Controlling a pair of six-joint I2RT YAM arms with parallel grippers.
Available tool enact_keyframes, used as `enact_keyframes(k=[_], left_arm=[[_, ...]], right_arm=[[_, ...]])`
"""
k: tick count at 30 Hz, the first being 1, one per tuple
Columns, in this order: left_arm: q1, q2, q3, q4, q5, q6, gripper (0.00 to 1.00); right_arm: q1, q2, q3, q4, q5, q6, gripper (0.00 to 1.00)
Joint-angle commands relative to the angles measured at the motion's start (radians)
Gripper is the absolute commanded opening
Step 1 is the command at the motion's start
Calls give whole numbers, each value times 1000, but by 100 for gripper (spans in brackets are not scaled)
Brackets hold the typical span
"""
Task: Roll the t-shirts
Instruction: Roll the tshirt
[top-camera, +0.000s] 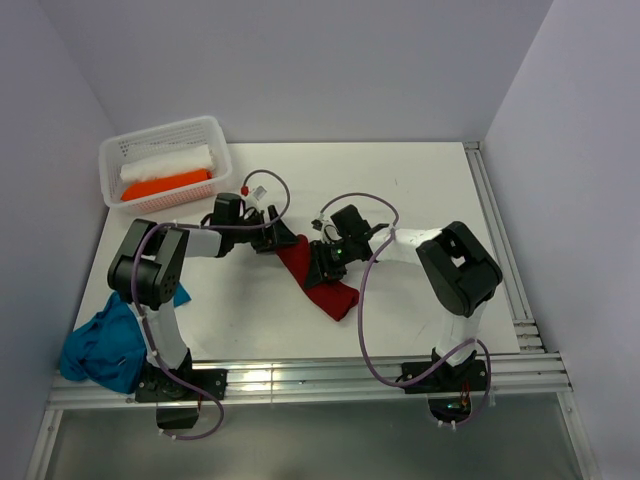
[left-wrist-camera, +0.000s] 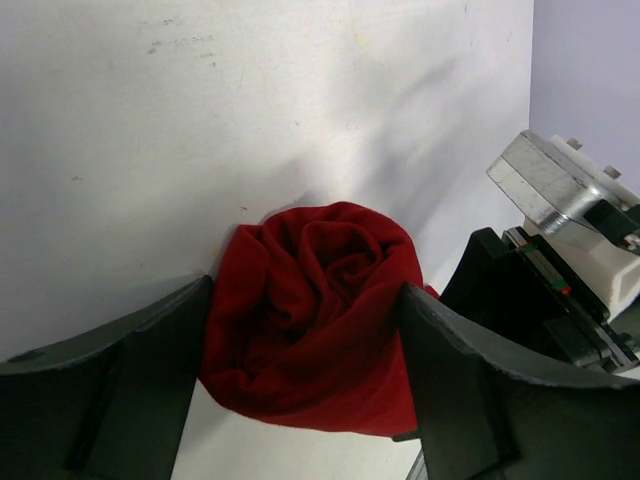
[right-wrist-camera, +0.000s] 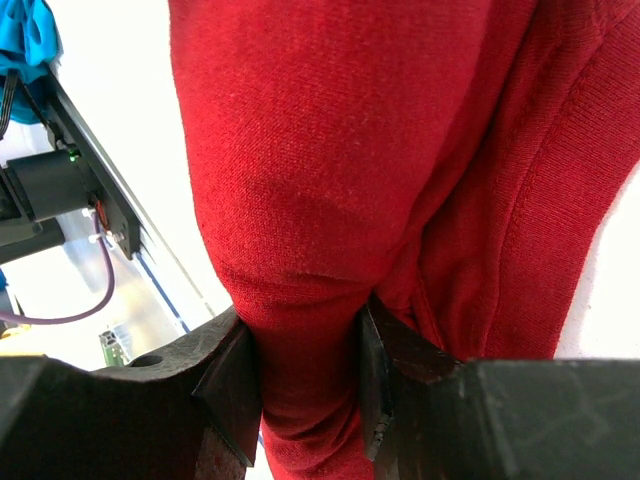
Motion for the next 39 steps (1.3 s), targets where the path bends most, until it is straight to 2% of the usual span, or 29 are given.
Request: enact_keyframes(k=[1,2,4,5,7,8,10,11,12,14,16,19,20,21,22,26,33,36,39], left_arm=[[-14,41,7,-59,-41,44,77],[-16,38,8,-56,-44,44,69],[-16,36,7,-50,-41,39,60],[-16,33,7,-44,-39,38,51],[-17,35,1,-15,-23,27,45],[-19,36,-1,-4,-16,26,33],[-24,35,-5,6,-18,26,22],[-24,27,-13,13,-19,24,5],[-24,19,-19,19,-22,24,0],[-24,-10,-50,37,-45,26,0],[-25,-51,-88,46,-87,27,0],[-27,-121,-175,98,-162,13,0],[-27,-141,-199,112,-182,10,0],[-31,-160,-243,125,-203,6,0],[-33,-195,-263,149,-248,6,0],[-44,-269,-338,174,-327,16,0],[-67,-297,-335,138,-377,62,0],[-73,-307,-343,146,-386,70,0],[-79,-320,-344,142,-392,75,0]], right_arm=[[0,79,-35,-147,146,-59,0],[0,79,-36,-147,143,-59,0],[1,79,-36,-147,143,-59,0],[-2,79,-35,-144,142,-60,0],[0,79,-36,-147,142,-60,0],[0,79,-36,-145,142,-60,0],[0,78,-39,-144,140,-63,0],[0,73,-41,-144,138,-63,0],[-2,70,-41,-142,135,-63,5],[-2,55,-47,-131,132,-60,30],[0,32,-50,-127,135,-53,42],[-2,-5,-52,-127,158,-36,45],[-2,-34,-53,-128,166,-31,55],[-2,-48,-56,-134,174,-20,59],[-2,-83,-58,-137,190,-16,70],[-4,-190,-81,-147,237,24,74],[-25,-424,-177,-161,352,91,82],[-79,-539,-265,-144,364,144,82],[-156,-661,-367,-106,323,208,88]])
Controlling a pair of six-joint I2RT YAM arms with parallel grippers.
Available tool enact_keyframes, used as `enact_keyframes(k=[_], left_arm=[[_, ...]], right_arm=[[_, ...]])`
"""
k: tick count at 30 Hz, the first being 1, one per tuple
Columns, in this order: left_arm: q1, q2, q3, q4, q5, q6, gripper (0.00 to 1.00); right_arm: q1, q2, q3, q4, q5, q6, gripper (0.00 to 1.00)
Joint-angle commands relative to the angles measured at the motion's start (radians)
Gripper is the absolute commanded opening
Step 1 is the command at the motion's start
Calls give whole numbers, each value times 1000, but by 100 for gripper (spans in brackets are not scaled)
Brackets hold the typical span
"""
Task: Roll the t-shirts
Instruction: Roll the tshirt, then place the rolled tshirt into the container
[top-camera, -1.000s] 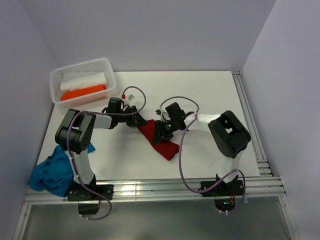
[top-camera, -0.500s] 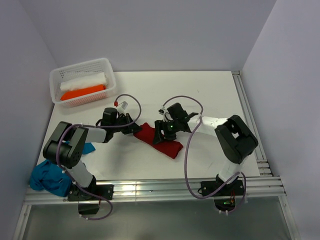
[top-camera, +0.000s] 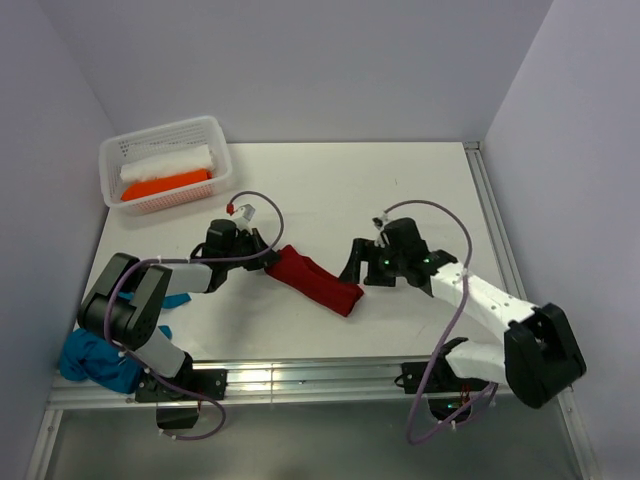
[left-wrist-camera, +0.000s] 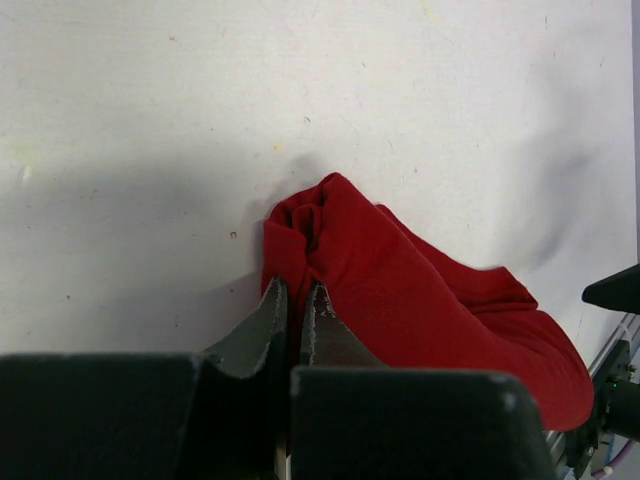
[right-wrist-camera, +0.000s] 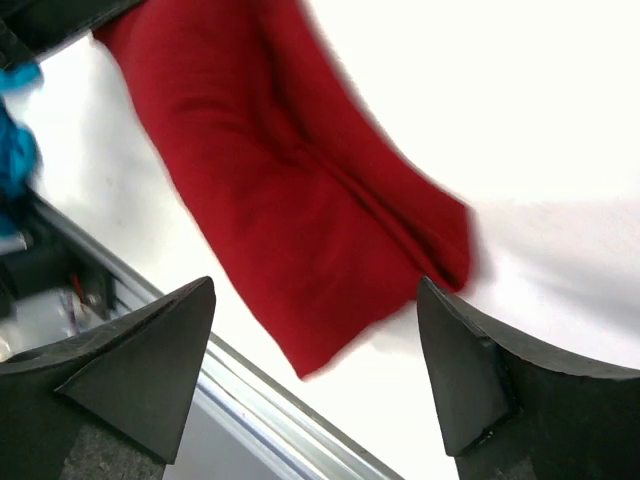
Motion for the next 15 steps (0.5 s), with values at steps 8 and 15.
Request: enact_keyframes(k=[8,15], left_arm=[[-15,-36,5,-31,-74,46,0],[-15,-39,12,-80,-132,34,0]], right_arm=[[-108,-246,-311,242,-116,269,100],[-103,-289,-497,465,-84,429,100]])
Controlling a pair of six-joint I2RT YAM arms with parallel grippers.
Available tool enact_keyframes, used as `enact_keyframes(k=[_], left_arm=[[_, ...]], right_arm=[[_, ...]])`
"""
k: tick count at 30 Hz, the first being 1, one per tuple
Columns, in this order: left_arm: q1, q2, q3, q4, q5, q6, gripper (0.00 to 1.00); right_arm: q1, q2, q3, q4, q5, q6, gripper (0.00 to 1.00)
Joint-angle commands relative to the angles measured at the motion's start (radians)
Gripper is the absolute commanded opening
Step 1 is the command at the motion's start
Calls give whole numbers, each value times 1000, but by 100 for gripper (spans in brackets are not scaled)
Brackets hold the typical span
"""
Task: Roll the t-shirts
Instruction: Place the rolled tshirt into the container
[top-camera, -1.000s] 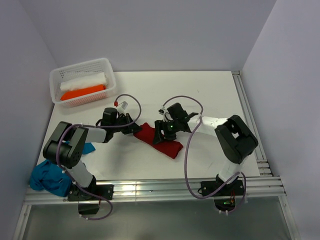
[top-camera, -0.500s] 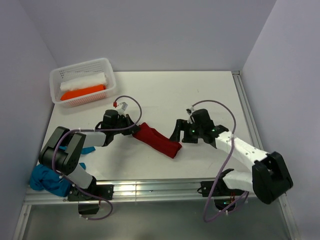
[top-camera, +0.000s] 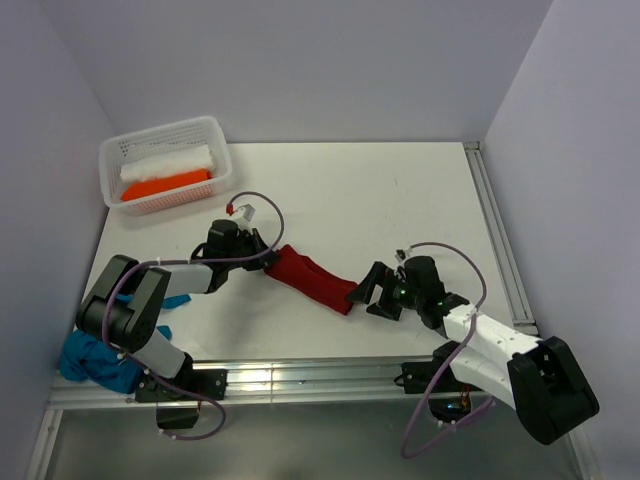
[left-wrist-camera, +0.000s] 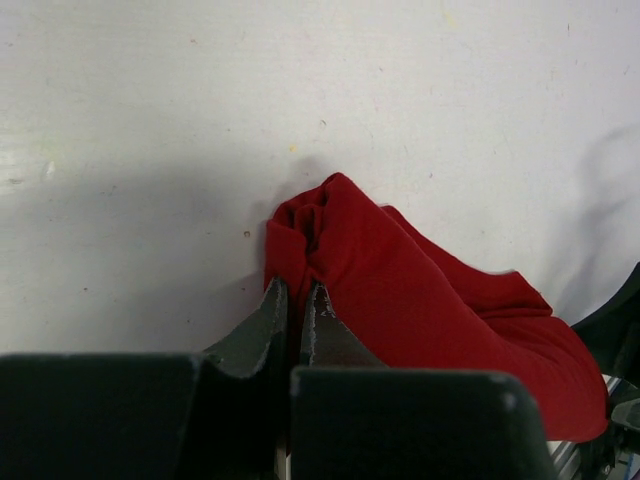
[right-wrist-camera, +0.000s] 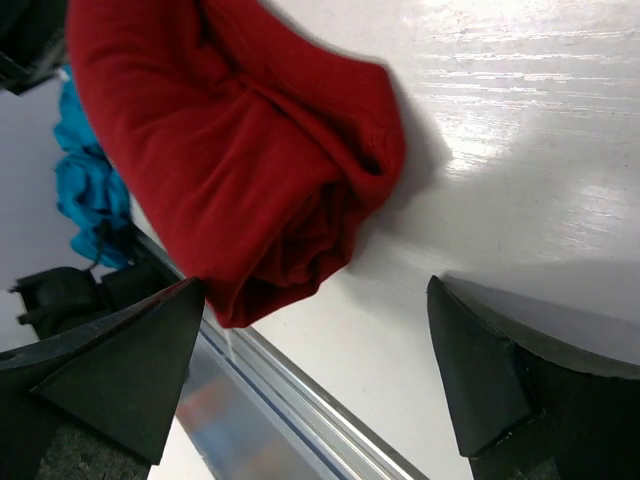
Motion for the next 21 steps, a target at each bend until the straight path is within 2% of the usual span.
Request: enact_keyframes(k=[1,14,21], left_arm=[[0,-20,10,-47,-73,22,0],[-1,14,30,-80,-91,15,0],[-7,25,40,-118,-127,-14,0]], right_arm=[[1,-50,-57,164,32,93,100],[57,158,-99,447,89,142,96],[125,245,-105,553,155,194,84]])
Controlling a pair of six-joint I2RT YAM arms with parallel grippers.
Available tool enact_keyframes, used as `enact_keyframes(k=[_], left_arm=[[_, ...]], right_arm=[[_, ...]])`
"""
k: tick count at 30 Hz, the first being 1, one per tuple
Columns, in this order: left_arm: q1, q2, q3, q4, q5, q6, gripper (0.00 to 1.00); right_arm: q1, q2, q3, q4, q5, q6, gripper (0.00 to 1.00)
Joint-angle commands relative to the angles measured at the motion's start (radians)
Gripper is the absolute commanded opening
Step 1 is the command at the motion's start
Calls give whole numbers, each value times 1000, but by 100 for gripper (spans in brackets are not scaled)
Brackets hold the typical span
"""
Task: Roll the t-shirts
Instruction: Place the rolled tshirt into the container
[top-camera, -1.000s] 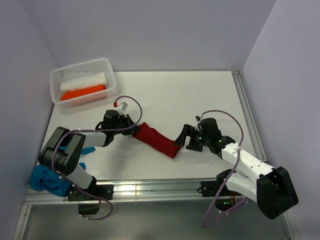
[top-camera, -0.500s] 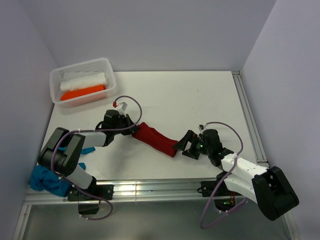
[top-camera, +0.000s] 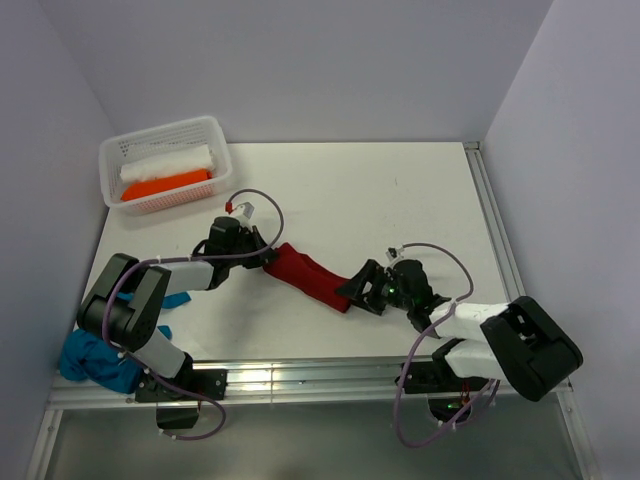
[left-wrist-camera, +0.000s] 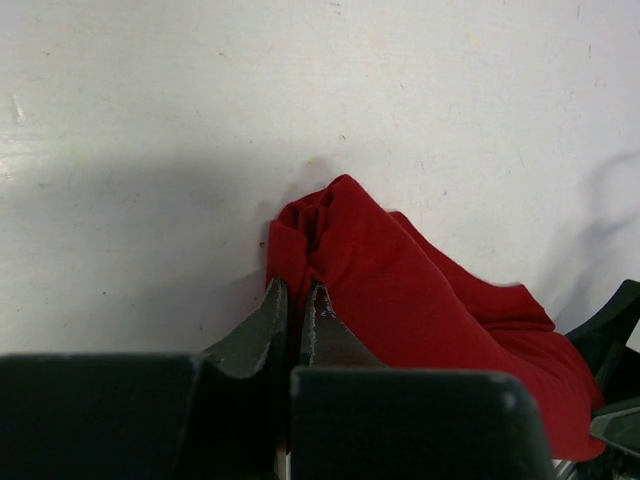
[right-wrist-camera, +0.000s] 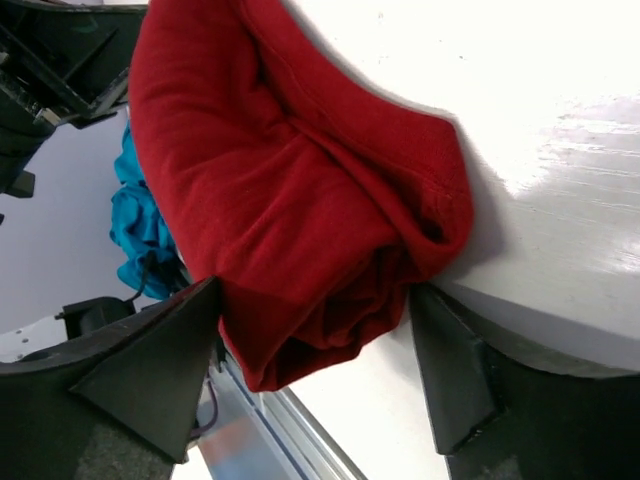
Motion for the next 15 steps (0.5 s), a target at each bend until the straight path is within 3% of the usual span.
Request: enact_keyframes(k=[1,2,6,11,12,15], left_arm=[[-6,17,3,-61,-79,3,0],[-11,18,3,-64,-88,0,0],[-20,23,0,-67,-102,-13,0],[-43,9,-17,-60,-123,-47,0],[-49,3,-20,-63,-139,-52,0],[-60,-43,-38,-67,-165,-72,0]], right_arm=[[38,44,-25,78,74,32,81],[43,53,-30,108,85,44,78],[48,82,-21,142,92,58,34],[51,78,61,73,83,1,12],[51,71,76,53,76,-8,1],[49,62,133,-10,62,-37,0]])
